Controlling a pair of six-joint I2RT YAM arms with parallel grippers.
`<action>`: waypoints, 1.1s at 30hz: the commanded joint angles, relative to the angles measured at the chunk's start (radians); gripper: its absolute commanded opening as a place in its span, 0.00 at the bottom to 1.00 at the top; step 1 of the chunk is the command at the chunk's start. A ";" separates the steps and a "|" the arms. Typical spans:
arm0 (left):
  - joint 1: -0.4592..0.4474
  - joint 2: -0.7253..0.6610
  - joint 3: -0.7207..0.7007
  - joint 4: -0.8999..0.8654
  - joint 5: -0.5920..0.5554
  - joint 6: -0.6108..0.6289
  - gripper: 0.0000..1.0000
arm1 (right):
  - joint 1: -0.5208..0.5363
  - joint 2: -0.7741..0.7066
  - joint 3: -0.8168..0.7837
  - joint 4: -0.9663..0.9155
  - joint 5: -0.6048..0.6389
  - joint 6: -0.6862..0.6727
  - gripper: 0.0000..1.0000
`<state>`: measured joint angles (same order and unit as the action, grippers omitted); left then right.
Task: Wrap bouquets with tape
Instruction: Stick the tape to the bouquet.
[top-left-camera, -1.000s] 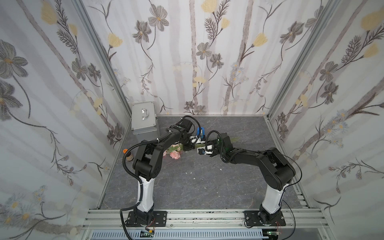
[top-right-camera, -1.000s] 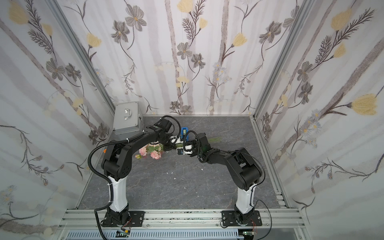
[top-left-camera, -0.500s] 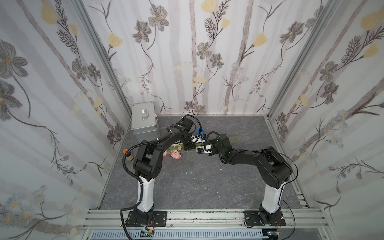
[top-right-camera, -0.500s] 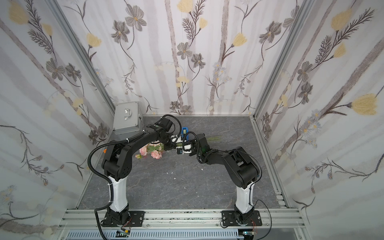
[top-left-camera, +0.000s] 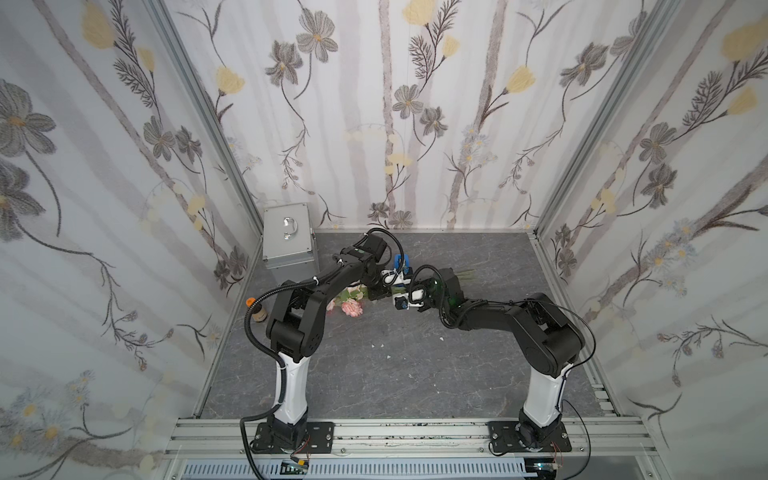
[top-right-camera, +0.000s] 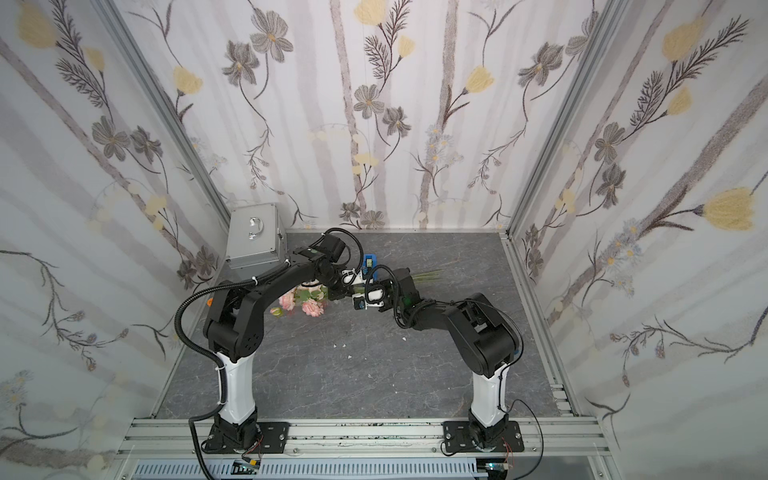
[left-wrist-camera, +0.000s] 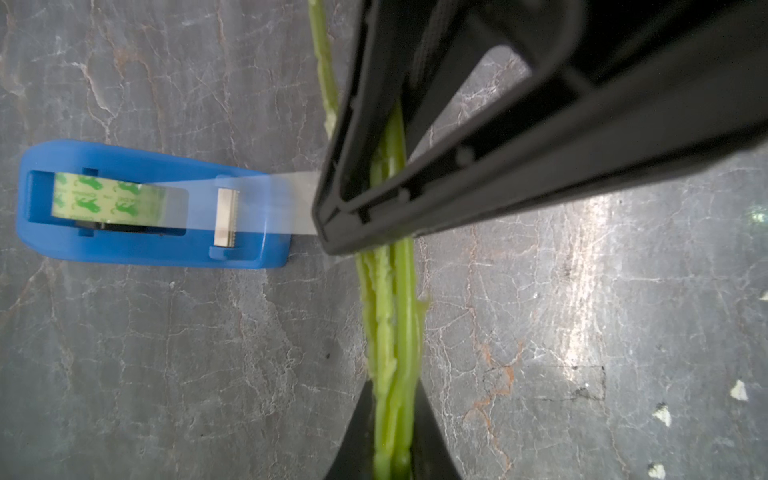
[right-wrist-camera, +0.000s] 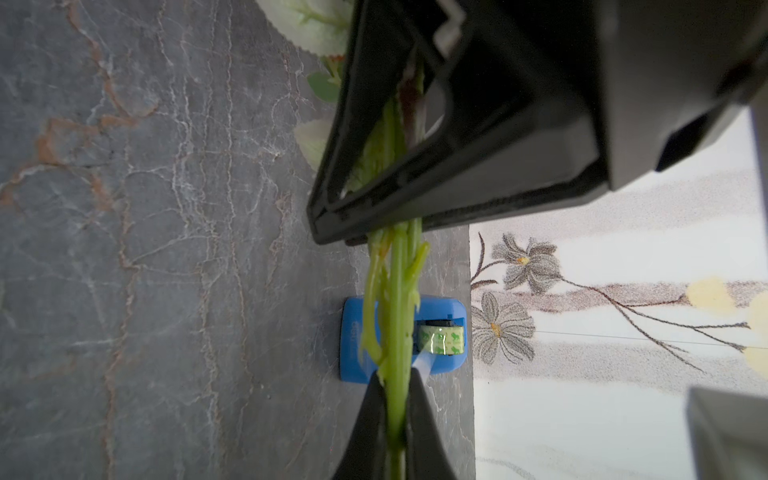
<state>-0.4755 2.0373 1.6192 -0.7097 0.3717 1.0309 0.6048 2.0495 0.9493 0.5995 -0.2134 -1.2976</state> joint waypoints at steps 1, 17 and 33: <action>-0.001 -0.009 0.002 -0.016 0.053 0.000 0.00 | 0.004 -0.019 -0.011 0.029 -0.052 0.025 0.00; 0.001 -0.034 -0.029 0.042 0.002 0.005 0.00 | 0.005 -0.258 -0.403 0.343 -0.014 0.158 0.58; -0.041 -0.147 -0.332 0.619 -0.250 0.166 0.00 | -0.227 -0.368 -0.027 -0.353 -0.275 0.347 0.56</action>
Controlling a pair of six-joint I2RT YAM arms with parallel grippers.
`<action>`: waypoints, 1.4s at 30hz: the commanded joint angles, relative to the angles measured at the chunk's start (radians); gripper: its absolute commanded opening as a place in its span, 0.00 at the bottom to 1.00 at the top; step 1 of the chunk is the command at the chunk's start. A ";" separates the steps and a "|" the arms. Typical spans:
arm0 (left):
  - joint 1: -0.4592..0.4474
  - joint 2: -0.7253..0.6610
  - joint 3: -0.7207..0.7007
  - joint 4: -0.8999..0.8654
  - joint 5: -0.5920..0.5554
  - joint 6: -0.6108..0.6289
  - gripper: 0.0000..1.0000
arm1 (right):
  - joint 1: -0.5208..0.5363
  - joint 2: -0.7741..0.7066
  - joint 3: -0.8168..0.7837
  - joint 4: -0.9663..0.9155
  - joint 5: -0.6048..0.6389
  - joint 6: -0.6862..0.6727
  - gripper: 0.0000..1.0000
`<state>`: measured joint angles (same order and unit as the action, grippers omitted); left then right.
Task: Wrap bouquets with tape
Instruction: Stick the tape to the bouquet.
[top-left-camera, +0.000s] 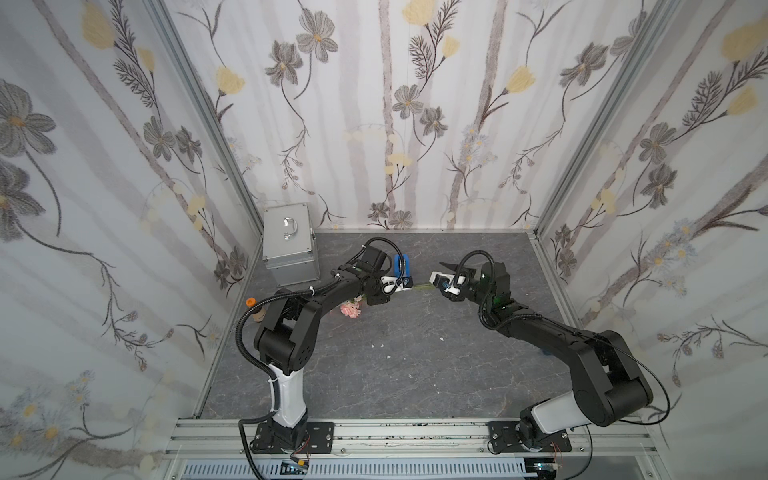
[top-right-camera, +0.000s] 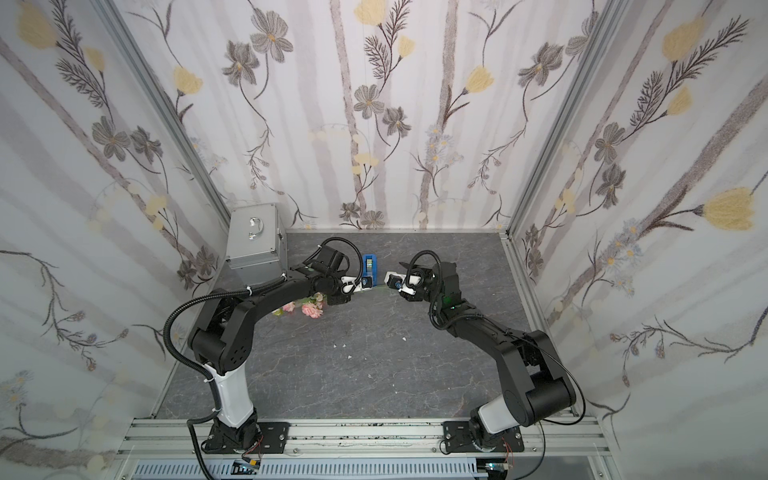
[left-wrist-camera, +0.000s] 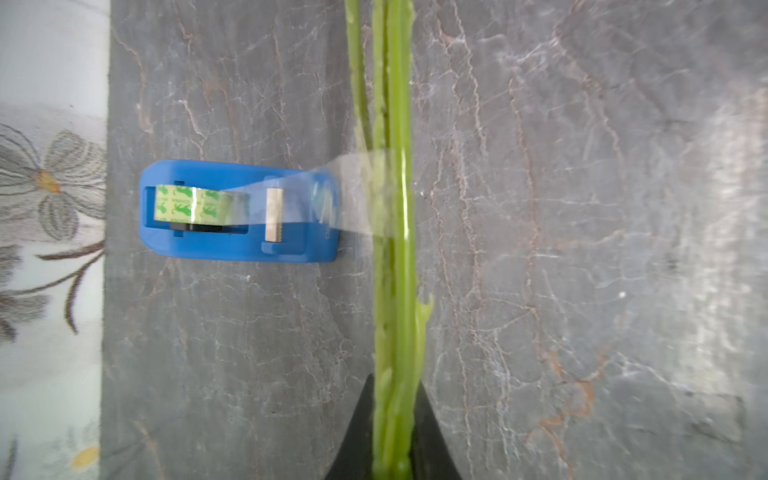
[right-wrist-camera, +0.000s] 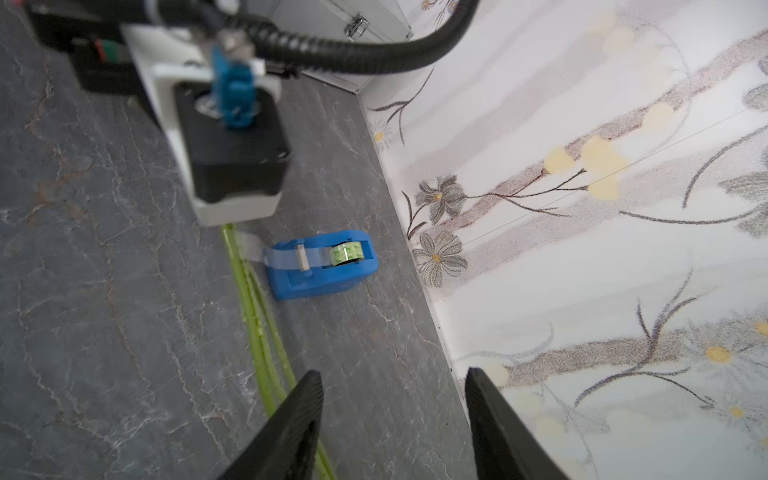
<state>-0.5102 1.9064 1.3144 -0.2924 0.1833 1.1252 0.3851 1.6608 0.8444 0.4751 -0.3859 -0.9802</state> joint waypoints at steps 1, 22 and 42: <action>-0.012 -0.020 -0.044 0.248 -0.081 0.096 0.00 | -0.010 0.036 0.116 -0.273 -0.118 0.028 0.56; -0.067 -0.082 -0.286 0.761 -0.254 0.337 0.00 | -0.021 0.448 0.733 -1.022 -0.252 -0.080 0.55; -0.082 -0.173 -0.356 0.761 -0.281 0.367 0.00 | -0.010 0.609 0.947 -1.211 -0.238 -0.098 0.60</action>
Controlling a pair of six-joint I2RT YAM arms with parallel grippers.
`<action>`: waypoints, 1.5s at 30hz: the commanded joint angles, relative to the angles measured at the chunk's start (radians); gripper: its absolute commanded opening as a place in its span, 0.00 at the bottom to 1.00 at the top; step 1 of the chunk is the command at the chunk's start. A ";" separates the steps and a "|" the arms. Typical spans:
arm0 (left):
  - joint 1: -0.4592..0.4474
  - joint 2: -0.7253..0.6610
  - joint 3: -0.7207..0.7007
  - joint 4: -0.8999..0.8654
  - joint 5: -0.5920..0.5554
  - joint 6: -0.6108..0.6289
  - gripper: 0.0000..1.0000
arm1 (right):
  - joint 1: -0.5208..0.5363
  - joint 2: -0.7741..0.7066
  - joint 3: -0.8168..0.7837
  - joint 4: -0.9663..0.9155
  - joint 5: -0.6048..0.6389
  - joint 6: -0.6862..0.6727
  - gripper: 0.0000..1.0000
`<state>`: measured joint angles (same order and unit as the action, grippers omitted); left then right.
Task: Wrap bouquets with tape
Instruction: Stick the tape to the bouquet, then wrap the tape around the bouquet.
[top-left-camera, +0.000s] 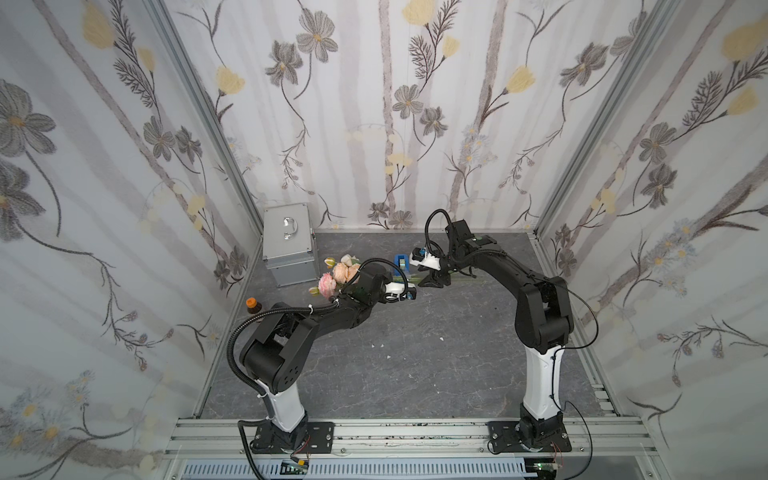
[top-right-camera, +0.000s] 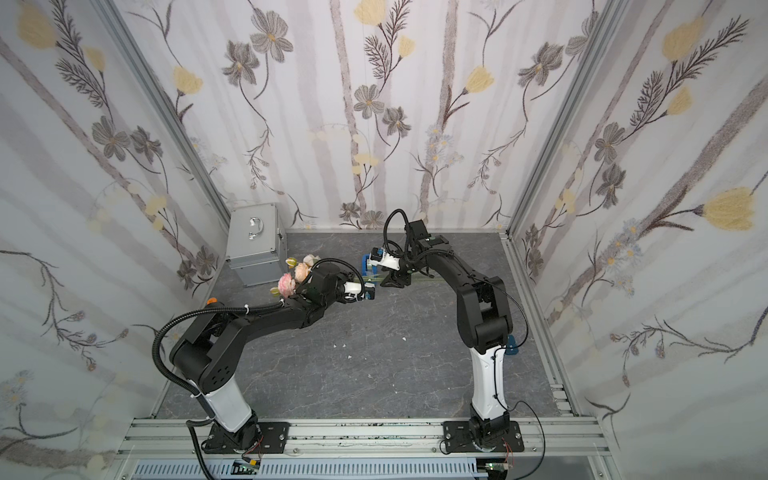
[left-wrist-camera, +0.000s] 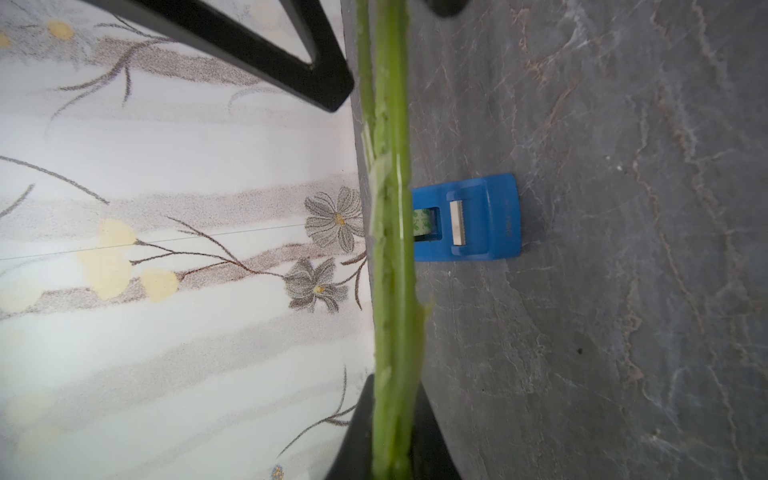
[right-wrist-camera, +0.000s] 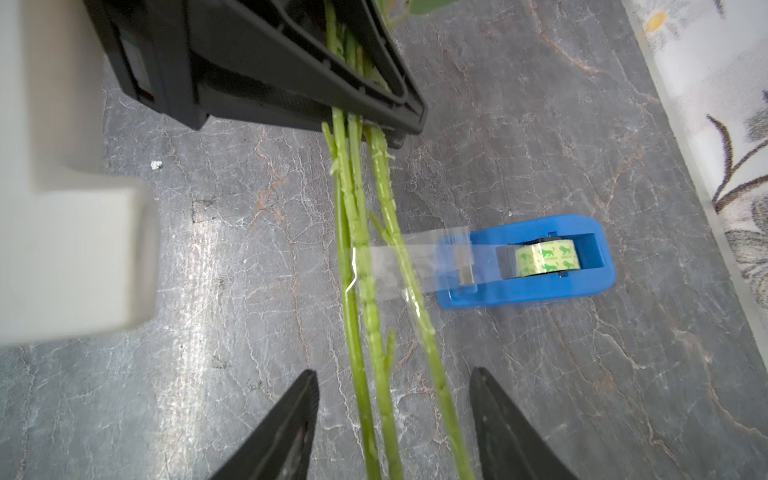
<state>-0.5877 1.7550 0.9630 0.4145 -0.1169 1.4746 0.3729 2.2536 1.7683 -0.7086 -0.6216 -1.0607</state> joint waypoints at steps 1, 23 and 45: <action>-0.005 -0.028 -0.008 0.053 0.020 0.021 0.00 | 0.002 0.026 0.035 -0.031 0.005 -0.014 0.59; -0.017 -0.068 -0.017 0.002 0.047 0.037 0.00 | 0.017 0.077 0.161 -0.099 0.085 -0.072 0.00; 0.046 -0.446 0.067 -0.717 0.457 -0.507 0.55 | 0.092 -0.247 -0.488 0.740 0.298 -0.159 0.00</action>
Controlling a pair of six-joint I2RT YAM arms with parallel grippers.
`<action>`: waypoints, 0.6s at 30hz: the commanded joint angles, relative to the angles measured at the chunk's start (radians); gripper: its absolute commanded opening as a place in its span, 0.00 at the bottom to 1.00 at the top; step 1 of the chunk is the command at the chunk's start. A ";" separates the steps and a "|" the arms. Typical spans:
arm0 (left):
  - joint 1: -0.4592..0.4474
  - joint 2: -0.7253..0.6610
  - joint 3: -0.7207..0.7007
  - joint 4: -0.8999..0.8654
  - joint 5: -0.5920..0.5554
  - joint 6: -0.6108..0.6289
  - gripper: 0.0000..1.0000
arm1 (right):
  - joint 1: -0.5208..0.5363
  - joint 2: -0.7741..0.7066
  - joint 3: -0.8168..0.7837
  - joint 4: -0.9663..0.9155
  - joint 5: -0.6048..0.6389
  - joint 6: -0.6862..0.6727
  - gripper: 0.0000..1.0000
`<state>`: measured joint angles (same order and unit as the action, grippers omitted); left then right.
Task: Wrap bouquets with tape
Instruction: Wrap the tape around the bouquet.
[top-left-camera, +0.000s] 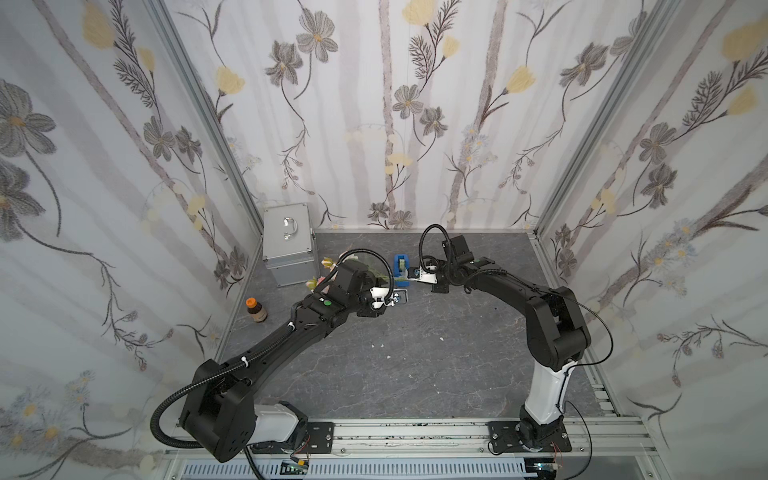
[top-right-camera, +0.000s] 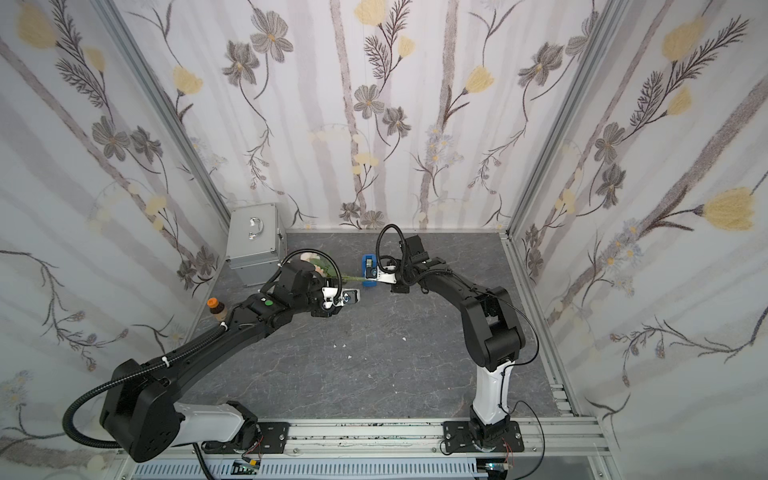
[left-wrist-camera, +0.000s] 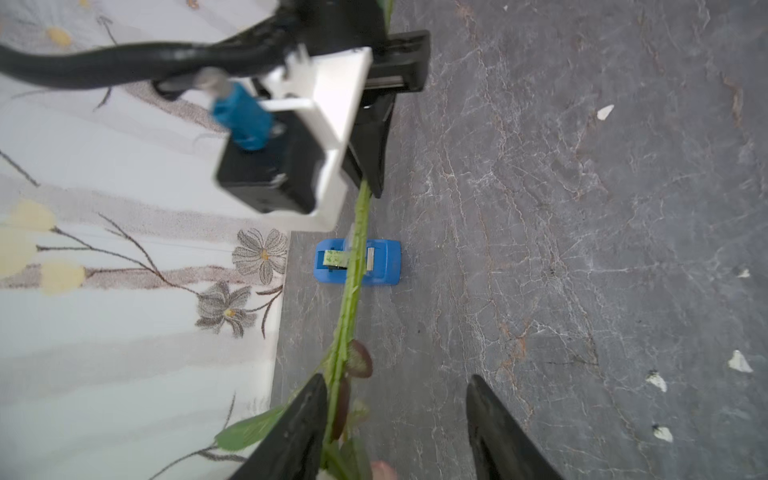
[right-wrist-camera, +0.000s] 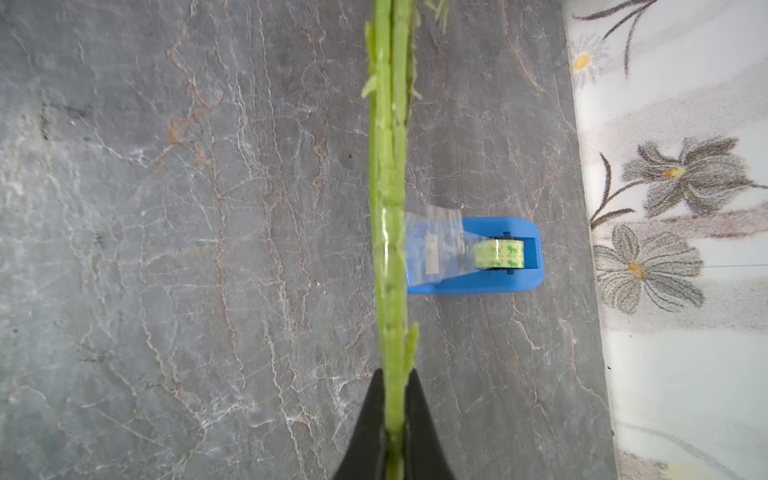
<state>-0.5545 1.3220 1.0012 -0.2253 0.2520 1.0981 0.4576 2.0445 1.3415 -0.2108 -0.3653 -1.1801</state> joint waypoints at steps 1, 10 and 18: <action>0.019 -0.015 0.051 -0.119 0.097 -0.147 0.55 | 0.012 -0.063 -0.104 0.291 0.058 -0.049 0.00; 0.028 0.106 0.246 -0.384 0.169 -0.238 0.53 | 0.045 -0.220 -0.438 0.735 0.103 -0.171 0.00; 0.027 0.307 0.442 -0.553 0.181 -0.199 0.58 | 0.077 -0.227 -0.542 0.954 0.143 -0.257 0.00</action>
<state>-0.5285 1.5795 1.3853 -0.6666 0.4049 0.8795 0.5262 1.8313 0.8124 0.5583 -0.1856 -1.4055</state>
